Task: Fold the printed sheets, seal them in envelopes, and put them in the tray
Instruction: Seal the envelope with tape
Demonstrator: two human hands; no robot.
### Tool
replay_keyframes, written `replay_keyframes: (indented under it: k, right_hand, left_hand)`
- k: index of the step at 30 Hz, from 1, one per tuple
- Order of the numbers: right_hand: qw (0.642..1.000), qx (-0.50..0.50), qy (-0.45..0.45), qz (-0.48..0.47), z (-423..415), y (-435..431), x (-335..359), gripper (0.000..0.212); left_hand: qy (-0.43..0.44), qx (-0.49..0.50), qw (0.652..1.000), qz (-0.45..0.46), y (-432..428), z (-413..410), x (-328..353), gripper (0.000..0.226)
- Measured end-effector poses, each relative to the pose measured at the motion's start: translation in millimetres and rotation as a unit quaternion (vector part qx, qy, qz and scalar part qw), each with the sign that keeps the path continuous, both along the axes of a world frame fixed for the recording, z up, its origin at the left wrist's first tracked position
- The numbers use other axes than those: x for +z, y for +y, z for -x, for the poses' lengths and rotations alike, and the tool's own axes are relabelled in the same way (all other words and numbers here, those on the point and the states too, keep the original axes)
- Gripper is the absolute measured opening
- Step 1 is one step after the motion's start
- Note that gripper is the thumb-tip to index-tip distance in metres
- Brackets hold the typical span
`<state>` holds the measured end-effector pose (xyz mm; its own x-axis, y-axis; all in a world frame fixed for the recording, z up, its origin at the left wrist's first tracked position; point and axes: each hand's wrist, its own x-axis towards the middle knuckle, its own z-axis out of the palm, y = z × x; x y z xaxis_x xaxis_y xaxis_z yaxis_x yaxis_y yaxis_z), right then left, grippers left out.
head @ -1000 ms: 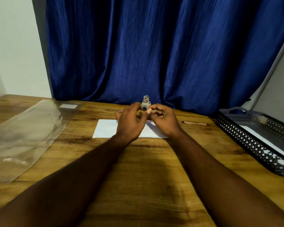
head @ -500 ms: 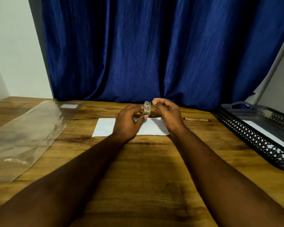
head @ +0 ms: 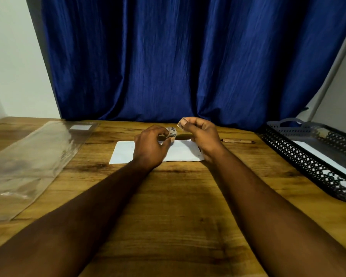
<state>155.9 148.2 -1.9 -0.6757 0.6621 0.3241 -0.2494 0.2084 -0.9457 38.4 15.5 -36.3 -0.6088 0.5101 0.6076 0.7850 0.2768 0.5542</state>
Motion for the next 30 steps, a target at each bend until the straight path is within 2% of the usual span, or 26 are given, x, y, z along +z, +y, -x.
replay_keyframes:
  k: [5, 10, 14, 16, 18, 21, 24, 26, 30]
  right_hand:
    - [0.995, 0.048, -0.076, 0.042, -1.2, -0.1, 0.8, 0.02]
    - [0.993, 0.058, -0.075, 0.071, 3.0, -8.8, -0.8, 0.02]
    - [0.996, 0.007, -0.036, 0.083, 9.0, -3.6, -3.7, 0.016]
    - [0.997, -0.048, -0.042, 0.049, 10.0, 10.0, -2.2, 0.013]
    - [0.986, -0.115, -0.106, -0.053, 7.0, 31.2, 0.8, 0.007]
    - [0.914, -0.186, -0.232, -0.276, 5.2, 65.7, 0.9, 0.009]
    - [0.823, -0.194, -0.322, -0.426, 11.9, 83.6, 5.6, 0.006]
    - [0.781, -0.191, -0.358, -0.475, 19.2, 92.0, 10.8, 0.006]
    - [0.743, -0.187, -0.409, -0.496, 32.9, 106.5, 9.4, 0.004]
  left_hand:
    - [-0.02, 0.013, 0.999, -0.024, -2.5, -5.0, 5.8, 0.031]
    - [-0.009, -0.006, 1.0, -0.025, -3.6, -12.0, 9.1, 0.03]
    - [0.007, -0.014, 0.999, -0.028, -3.7, -12.1, 6.6, 0.037]
    - [0.006, -0.02, 1.0, 0.023, -2.5, -12.4, 5.5, 0.046]
    - [0.022, -0.025, 0.994, 0.105, 1.0, -12.5, 4.8, 0.053]
    - [0.089, -0.042, 0.98, 0.175, 7.4, -12.6, 4.4, 0.06]
    - [0.12, -0.066, 0.962, 0.238, 15.3, -12.4, 3.0, 0.067]
    - [0.107, -0.081, 0.956, 0.261, 18.8, -11.9, 1.5, 0.067]
    - [0.067, -0.1, 0.951, 0.285, 23.4, -9.1, -1.2, 0.068]
